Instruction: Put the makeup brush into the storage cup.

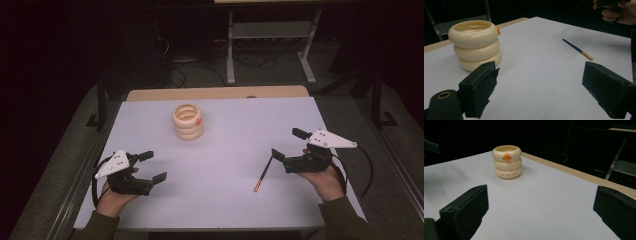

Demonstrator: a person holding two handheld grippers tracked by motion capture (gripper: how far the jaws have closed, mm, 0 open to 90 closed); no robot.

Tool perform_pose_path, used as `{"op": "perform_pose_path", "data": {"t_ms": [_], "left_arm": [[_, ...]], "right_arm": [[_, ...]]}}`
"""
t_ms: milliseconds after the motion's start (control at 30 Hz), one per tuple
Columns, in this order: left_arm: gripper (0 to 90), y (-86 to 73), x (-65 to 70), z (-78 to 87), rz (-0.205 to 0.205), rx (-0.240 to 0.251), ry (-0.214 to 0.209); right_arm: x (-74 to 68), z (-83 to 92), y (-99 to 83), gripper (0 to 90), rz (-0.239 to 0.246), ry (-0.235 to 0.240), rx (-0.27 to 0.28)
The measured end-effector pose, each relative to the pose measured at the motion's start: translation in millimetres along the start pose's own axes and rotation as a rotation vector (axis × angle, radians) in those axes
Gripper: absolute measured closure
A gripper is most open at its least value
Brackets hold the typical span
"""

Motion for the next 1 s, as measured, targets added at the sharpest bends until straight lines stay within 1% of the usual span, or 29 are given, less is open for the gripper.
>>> {"op": "perform_pose_path", "data": {"t_ms": [167,333,467,500,600,633,667,833,867,967,1000], "left_arm": [[11.7,0.1,0.2,0.3,0.003,0.005,0.0],[11.7,0.0,0.0,-0.1,-0.001,-0.001,-0.001],[11.7,0.0,-0.1,0.1,-0.001,-0.005,0.0],[11.7,0.1,-0.2,0.5,-0.001,-0.008,0.002],[11.7,0.0,-0.2,0.3,-0.001,-0.004,0.001],[11.7,0.1,-0.2,0.3,-0.001,-0.004,0.001],[11.7,0.0,-0.2,0.3,-0.001,-0.004,0.001],[11.7,0.0,0.0,0.0,-0.002,-0.005,0.0],[11.8,0.0,0.2,0.0,-0.001,-0.005,0.0],[11.8,-0.1,0.2,-0.4,-0.002,-0.005,0.0],[11.8,-0.3,0.2,-0.5,-0.002,-0.007,0.001]], "right_arm": [[0.4,-4.4,1.5,0.0,0.004,0.005,-0.003],[0.0,-10.7,4.6,0.0,-0.004,0.027,-0.013],[0.5,-14.1,6.1,0.0,0.0,0.037,-0.019],[0.8,-15.8,7.4,0.0,-0.004,0.044,-0.027],[1.5,-17.2,8.8,0.0,0.002,0.049,-0.03],[1.2,-17.9,9.4,0.0,-0.005,0.051,-0.031],[2.1,-19.0,9.8,0.0,0.005,0.052,-0.026],[2.3,-22.2,12.0,0.0,-0.004,0.065,-0.042],[2.8,-23.4,13.2,0.0,0.004,0.07,-0.039],[3.0,-24.8,14.2,0.0,0.009,0.076,-0.039],[3.4,-26.0,15.0,0.0,0.012,0.081,-0.046]]}}
Point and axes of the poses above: each handheld gripper's, and its own axes: z roughly backward along the jaws, y roughly out of its top, x roughly to its right, the point moved 2 cm from there along -z, roughly forward along the jaws, and after that the axes turned 8 degrees about z, right-handed, at the moved point
